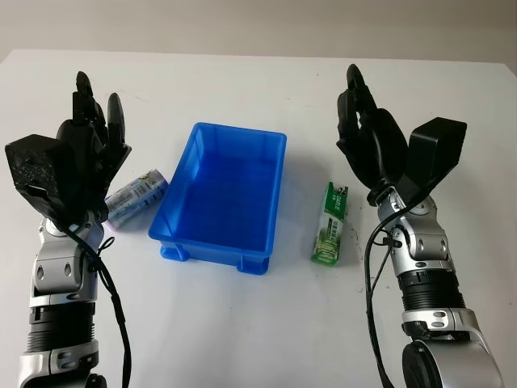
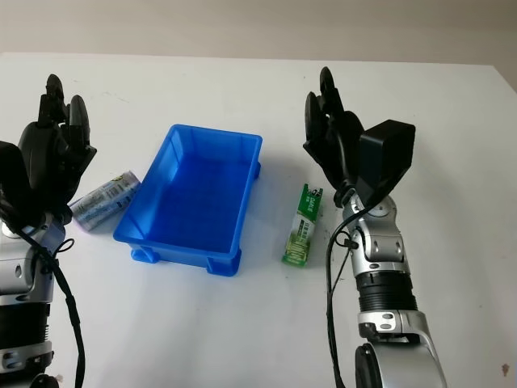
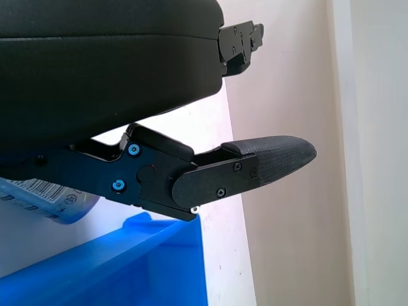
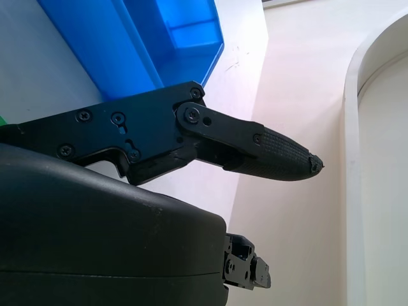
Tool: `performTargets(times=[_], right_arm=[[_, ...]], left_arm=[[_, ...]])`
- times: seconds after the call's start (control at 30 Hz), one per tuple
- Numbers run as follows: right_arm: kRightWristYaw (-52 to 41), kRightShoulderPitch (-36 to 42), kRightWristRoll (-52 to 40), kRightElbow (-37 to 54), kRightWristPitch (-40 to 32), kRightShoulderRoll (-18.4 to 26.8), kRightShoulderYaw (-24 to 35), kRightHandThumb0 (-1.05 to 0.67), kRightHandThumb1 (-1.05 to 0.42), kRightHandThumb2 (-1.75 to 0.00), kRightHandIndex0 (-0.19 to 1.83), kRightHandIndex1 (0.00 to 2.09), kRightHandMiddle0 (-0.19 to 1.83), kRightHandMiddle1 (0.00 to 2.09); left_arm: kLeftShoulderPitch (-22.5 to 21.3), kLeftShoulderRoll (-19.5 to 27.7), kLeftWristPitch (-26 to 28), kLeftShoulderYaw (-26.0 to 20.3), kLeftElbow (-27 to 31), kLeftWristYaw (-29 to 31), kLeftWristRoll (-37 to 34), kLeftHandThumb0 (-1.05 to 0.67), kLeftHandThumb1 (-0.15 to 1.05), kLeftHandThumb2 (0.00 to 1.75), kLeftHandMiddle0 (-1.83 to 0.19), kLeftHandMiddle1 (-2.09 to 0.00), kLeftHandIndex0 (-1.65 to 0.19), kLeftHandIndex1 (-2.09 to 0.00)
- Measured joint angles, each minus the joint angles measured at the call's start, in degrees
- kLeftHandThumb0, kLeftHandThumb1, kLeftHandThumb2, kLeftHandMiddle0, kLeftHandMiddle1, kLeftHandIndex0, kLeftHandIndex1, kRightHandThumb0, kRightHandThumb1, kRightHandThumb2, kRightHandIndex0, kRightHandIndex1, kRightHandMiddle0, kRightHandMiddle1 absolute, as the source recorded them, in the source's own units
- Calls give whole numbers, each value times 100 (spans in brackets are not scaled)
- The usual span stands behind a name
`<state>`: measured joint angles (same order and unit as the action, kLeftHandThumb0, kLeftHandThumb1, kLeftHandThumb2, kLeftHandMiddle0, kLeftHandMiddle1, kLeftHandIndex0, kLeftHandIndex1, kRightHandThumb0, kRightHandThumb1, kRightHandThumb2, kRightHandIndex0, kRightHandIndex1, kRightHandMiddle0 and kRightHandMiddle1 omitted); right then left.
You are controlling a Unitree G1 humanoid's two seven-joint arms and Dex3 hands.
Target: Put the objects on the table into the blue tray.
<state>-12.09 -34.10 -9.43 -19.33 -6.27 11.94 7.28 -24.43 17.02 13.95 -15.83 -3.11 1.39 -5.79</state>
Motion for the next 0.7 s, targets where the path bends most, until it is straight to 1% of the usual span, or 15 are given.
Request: performTargets(times=[0.4, 0.53, 0.63, 0.7], right_arm=[[100, 37, 4, 98, -216, 0, -7, -73, -105, -68, -19, 0, -19, 0], [-213, 35, 6, 48, -146, 65, -17, -74, -105, -70, -19, 0, -19, 0], [-484, 34, 5, 75, -133, 195, -22, -73, -105, -72, -19, 0, -19, 0], [-763, 34, -16, 126, -105, 361, -21, -76, -105, -67, -19, 0, -19, 0]], left_arm=[[34, -7, 109, 102, 53, -39, 19, -75, 105, 68, 19, 0, 19, 0], [34, -17, 107, 113, 47, -89, 22, -75, 105, 68, 19, 0, 19, 0], [36, -19, 107, 113, 48, -95, 22, -75, 105, 68, 19, 0, 19, 0], [36, -18, 107, 111, 51, -91, 21, -76, 105, 67, 19, 0, 19, 0]])
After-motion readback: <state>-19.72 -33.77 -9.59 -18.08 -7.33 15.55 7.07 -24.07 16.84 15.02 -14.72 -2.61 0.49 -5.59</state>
